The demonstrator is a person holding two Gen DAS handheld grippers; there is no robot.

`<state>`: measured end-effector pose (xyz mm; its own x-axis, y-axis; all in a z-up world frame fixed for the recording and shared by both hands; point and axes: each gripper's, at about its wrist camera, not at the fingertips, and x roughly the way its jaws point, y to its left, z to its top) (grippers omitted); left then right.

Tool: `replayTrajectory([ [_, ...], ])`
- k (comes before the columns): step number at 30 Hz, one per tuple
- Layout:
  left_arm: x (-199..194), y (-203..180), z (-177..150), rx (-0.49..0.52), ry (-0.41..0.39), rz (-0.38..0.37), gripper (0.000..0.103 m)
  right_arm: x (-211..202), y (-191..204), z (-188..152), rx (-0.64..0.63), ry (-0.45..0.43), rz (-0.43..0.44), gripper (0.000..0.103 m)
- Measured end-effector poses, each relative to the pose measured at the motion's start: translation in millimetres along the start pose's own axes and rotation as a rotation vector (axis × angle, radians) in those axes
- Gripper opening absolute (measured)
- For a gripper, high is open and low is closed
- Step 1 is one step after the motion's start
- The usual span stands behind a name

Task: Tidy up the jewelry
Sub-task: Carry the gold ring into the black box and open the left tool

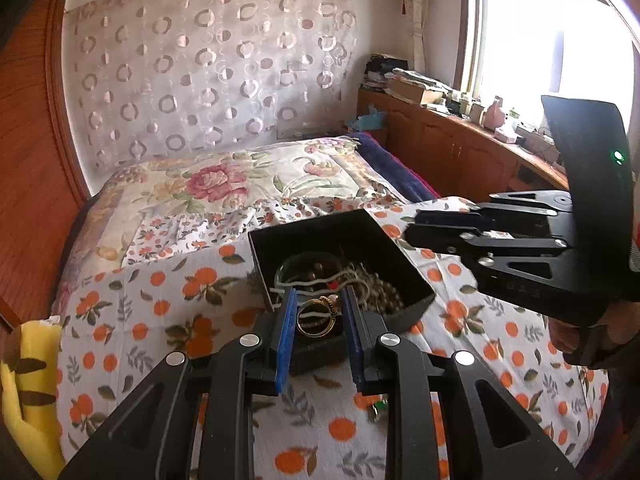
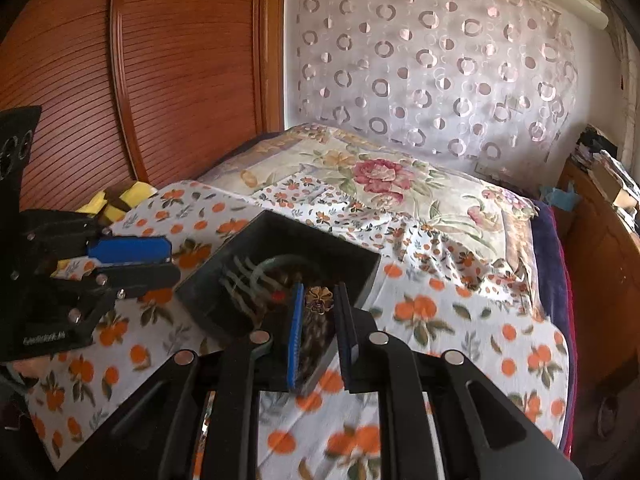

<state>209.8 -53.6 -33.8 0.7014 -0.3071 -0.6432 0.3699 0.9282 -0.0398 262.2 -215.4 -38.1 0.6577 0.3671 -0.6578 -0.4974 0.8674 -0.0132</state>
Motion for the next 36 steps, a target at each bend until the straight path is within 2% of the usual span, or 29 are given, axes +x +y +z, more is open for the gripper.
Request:
replayTrajectory([
  [8, 19.2, 3.5, 11.4, -0.005, 0.008, -0.007, 0.022, 36.9, -16.2, 23.9, -0.001, 0.022, 0.004, 0.017],
  [15, 33.2, 11.5, 14.5, -0.012, 0.023, -0.001, 0.022, 53.2, -22.8, 27.2, 0.026, 0.033, 0.038, 0.018],
  [21, 43.7, 15.5, 21.4, -0.015, 0.022, 0.005, 0.022, 50.8, -27.5, 25.5, 0.047, 0.024, 0.05, 0.02],
  [24, 51.9, 17.4, 26.8, -0.016, 0.028, 0.01, 0.022, 46.9, -29.4, 24.4, 0.057, 0.018, 0.056, 0.028],
  [36, 75.0, 21.4, 42.6, -0.017, 0.039, 0.036, 0.022, 11.4, -27.0, 9.1, 0.07, -0.015, 0.041, 0.029],
])
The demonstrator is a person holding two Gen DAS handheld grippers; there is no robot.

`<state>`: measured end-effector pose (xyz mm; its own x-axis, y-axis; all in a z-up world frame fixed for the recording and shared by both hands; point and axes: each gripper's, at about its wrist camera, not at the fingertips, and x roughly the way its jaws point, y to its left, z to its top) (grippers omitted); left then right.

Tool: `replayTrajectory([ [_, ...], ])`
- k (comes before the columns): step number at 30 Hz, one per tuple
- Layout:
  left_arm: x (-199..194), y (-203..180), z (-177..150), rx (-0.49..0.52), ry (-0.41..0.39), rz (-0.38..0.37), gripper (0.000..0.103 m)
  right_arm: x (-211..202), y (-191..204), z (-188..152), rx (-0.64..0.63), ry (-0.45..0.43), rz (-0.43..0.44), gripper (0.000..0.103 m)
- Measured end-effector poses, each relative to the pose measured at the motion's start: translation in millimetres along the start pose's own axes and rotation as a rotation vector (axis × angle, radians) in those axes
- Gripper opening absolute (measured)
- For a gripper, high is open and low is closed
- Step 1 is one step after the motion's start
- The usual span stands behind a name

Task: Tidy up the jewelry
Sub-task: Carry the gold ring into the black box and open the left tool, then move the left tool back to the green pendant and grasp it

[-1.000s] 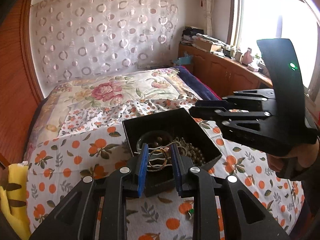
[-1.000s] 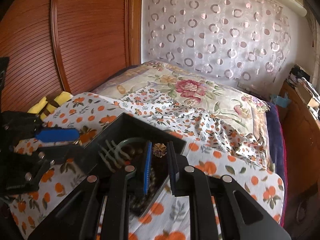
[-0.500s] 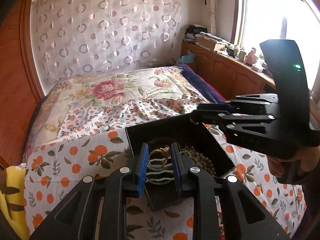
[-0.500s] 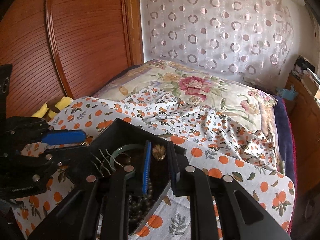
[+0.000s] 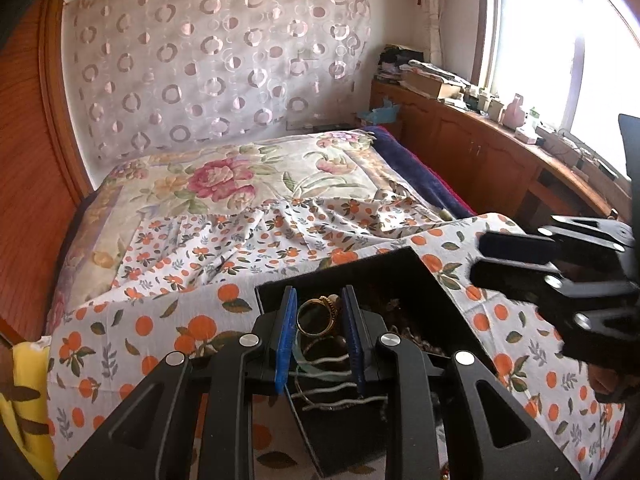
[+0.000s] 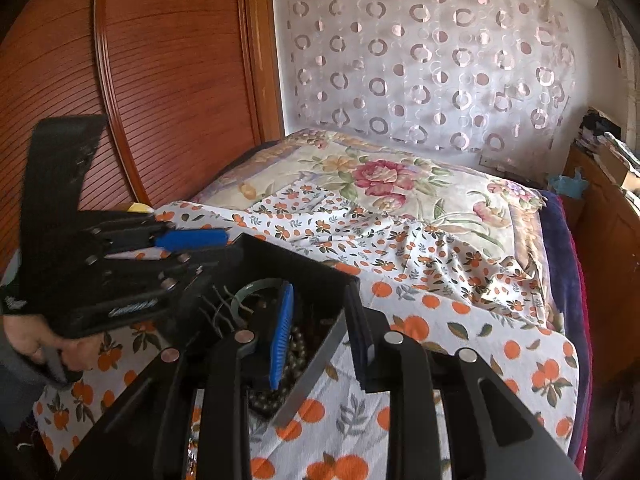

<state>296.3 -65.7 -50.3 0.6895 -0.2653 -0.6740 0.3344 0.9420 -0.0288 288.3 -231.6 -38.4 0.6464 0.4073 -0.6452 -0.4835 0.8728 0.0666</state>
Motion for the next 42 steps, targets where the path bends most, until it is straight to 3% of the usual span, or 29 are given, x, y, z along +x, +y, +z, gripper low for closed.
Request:
replayTrajectory([
  [3, -0.5, -1.1, 0.5, -0.002, -0.005, 0.01, 0.023, -9.8, -0.7, -6.9, 0.016, -0.007, 0.002, 0.029],
  [7, -9.5, -2.9, -3.5, -0.003, -0.023, -0.002, 0.044, -24.8, 3.1, -19.2, 0.025, -0.019, 0.001, 0.029],
  [12, -28.3, -5.8, -12.0, -0.005, -0.045, 0.005, 0.049, -45.7, 9.0, -38.5, 0.051, -0.031, 0.003, 0.029],
  [14, -42.1, -5.6, -20.7, -0.016, -0.062, 0.008, 0.058, -50.7, 15.6, -47.2, 0.048, -0.03, 0.005, 0.029],
  [19, -68.9, -8.1, -46.0, -0.017, -0.074, 0.018, 0.069, -63.0, 38.7, -74.0, 0.032, -0.011, 0.025, 0.033],
  [26, -91.4, -9.0, -82.0, -0.028, -0.05, 0.002, 0.071, -57.2, 68.4, -103.7, 0.005, 0.041, 0.046, 0.033],
  [32, -84.8, -12.8, -106.5, -0.044, 0.003, -0.033, 0.071, -58.3, 75.2, -123.5, 0.014, 0.065, 0.041, 0.034],
  [35, -77.1, -16.1, -112.3, -0.061, 0.028, -0.059, 0.071, -59.5, 78.8, -131.5, 0.012, 0.073, 0.031, 0.043],
  [42, -56.8, -27.0, -119.7, -0.102, 0.093, -0.126, 0.058, -63.4, 87.6, -149.8, 0.014, 0.094, 0.029, 0.051],
])
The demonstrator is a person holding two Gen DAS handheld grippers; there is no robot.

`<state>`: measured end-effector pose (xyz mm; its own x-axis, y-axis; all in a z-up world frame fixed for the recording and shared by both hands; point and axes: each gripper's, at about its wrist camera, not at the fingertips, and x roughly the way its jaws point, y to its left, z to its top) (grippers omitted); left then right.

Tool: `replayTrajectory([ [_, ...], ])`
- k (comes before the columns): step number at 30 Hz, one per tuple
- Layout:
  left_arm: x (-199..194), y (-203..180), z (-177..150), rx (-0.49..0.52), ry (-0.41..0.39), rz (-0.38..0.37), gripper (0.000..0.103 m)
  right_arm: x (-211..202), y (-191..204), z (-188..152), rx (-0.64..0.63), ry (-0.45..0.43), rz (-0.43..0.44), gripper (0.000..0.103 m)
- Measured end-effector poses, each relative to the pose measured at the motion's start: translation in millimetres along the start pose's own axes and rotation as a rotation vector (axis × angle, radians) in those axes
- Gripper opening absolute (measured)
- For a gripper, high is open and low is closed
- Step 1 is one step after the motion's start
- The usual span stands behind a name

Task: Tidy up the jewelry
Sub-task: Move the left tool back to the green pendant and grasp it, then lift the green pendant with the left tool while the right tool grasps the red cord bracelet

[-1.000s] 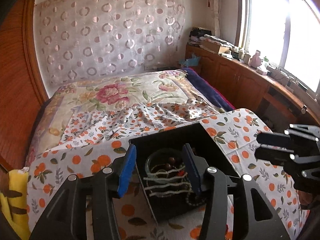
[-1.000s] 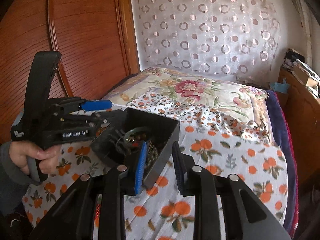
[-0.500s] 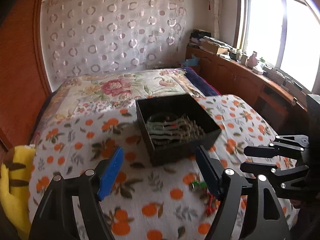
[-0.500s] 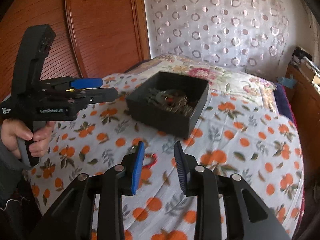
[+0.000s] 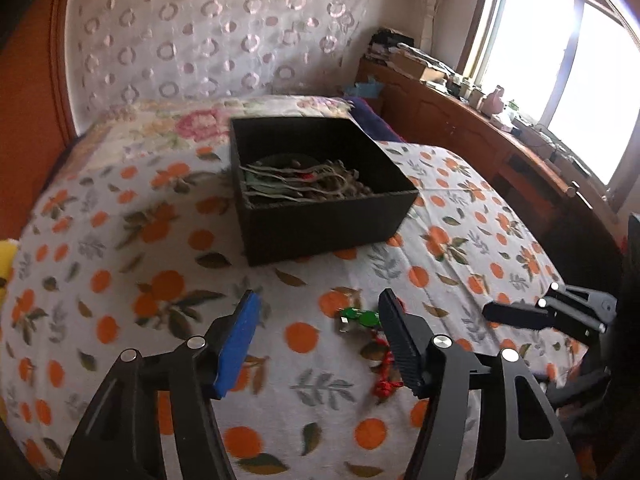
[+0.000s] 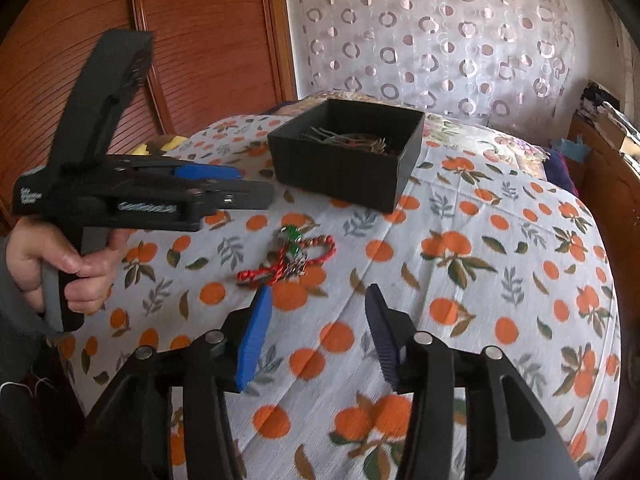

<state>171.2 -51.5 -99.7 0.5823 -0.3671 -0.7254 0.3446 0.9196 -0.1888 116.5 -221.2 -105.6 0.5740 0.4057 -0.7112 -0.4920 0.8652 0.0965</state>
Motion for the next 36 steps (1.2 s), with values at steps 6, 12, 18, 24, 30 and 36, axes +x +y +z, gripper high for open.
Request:
replayTrajectory([
  [6, 17.2, -13.3, 3.3, 0.0, 0.042, -0.024, 0.049, -5.5, 1.2, -6.6, 0.01, -0.001, 0.005, 0.052],
  [12, 33.1, -24.4, 1.8, 0.031, 0.093, -0.001, 0.037, -9.1, -3.9, -5.8, 0.02, -0.01, 0.0, 0.052],
  [18, 32.3, -33.6, -2.5, 0.074, 0.092, 0.011, 0.023, -12.3, -5.4, -5.4, 0.019, -0.014, -0.001, 0.053],
  [24, 23.1, -37.3, -4.5, 0.089, 0.08, 0.008, 0.011, -12.0, -3.5, -4.1, 0.014, -0.012, 0.001, 0.053],
  [30, 0.7, -34.5, -0.4, 0.083, 0.028, 0.0, 0.011, -6.7, 3.1, -1.6, 0.005, -0.007, 0.005, 0.053],
  [36, -26.8, -27.6, 8.5, 0.063, -0.027, -0.018, 0.002, -1.5, 5.1, 1.9, 0.009, -0.01, 0.007, 0.053],
])
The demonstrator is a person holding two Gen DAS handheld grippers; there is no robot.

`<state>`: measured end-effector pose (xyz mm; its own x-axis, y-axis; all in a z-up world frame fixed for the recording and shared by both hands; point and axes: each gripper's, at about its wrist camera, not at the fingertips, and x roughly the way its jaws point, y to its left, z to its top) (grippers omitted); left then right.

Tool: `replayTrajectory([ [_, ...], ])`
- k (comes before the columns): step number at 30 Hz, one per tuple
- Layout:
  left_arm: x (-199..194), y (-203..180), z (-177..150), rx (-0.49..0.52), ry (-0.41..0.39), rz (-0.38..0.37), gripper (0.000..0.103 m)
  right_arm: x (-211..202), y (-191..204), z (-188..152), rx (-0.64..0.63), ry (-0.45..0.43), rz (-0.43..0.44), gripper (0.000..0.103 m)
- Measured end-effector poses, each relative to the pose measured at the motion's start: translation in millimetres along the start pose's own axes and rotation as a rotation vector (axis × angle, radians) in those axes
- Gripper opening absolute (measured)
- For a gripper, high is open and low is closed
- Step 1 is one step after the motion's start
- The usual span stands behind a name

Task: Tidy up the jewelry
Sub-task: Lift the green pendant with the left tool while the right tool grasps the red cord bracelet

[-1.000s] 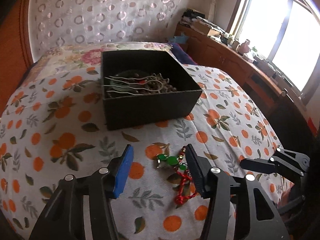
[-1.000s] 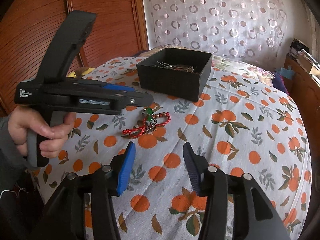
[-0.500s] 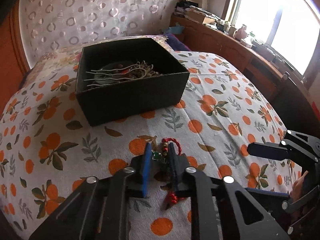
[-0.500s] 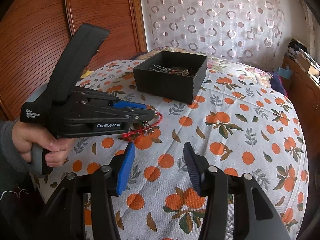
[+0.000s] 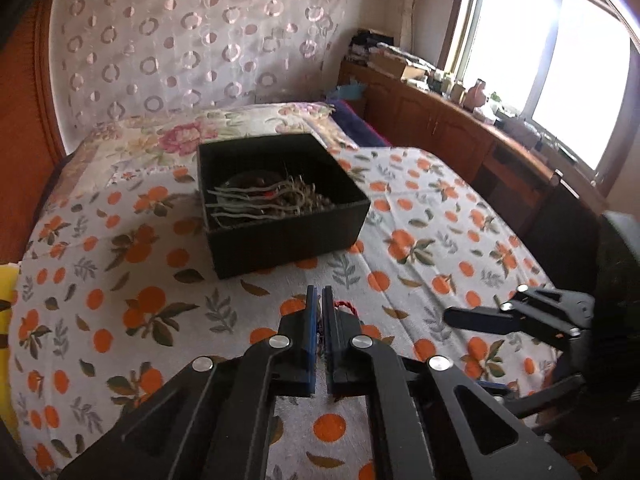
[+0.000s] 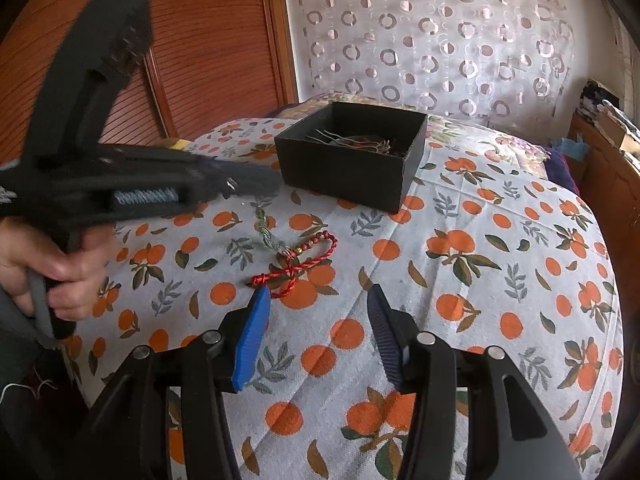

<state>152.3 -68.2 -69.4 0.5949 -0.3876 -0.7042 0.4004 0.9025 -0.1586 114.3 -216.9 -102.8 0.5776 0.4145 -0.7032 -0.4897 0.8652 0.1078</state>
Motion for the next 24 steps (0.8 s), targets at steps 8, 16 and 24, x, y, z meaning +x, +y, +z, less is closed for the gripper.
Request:
replayTrajectory([
  [8, -22.0, 10.1, 6.3, -0.011, -0.042, 0.011, 0.002, 15.9, 11.0, 5.0, -0.022, 0.025, 0.014, 0.053],
  [16, -37.0, 21.9, 5.0, -0.026, -0.066, 0.025, 0.002, 35.6, 13.6, 13.9, -0.031, 0.06, 0.002, 0.053],
  [24, -44.4, 21.7, 5.3, -0.014, -0.083, 0.042, 0.002, 50.2, 23.8, 14.0, -0.096, 0.105, -0.048, 0.016],
])
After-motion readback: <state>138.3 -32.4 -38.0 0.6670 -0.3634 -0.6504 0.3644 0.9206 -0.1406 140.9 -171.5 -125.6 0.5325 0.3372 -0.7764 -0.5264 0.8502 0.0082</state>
